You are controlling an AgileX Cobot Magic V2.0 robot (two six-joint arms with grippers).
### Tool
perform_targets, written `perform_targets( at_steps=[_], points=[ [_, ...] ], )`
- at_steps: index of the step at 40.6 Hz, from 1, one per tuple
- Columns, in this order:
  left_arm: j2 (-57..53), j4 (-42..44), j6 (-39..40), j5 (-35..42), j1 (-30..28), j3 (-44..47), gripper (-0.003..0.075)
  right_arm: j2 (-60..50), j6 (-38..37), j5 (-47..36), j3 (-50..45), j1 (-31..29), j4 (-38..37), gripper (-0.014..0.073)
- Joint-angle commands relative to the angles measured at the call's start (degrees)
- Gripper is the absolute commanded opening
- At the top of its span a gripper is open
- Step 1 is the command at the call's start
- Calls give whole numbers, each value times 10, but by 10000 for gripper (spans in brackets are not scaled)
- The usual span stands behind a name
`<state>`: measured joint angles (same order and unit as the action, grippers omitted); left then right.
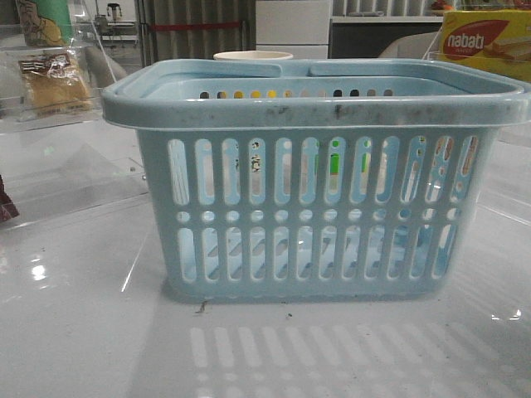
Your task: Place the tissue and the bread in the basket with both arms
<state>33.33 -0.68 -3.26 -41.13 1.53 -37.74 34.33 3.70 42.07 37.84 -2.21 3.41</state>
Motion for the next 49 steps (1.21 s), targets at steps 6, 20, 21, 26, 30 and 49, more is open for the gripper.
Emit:
perform_targets(
  at_steps=[6, 20, 21, 26, 30, 49],
  points=[
    [8, 1, 1, 51, 1, -18, 299, 46, 1, -43, 19, -3, -6, 580],
    [8, 1, 1, 50, 1, -18, 475, 215, -4, -122, 94, -63, -10, 581],
    [8, 1, 1, 50, 1, -18, 471, 235, -4, -123, 108, -71, -10, 581],
    [8, 1, 1, 50, 1, -18, 442, 318, -4, -124, 170, -93, -10, 581],
    [8, 1, 1, 50, 1, -18, 419, 379, -4, -126, 217, -96, -10, 581],
    [8, 1, 1, 51, 1, -18, 318, 600, -4, -129, 414, -95, -10, 580]
  ],
)
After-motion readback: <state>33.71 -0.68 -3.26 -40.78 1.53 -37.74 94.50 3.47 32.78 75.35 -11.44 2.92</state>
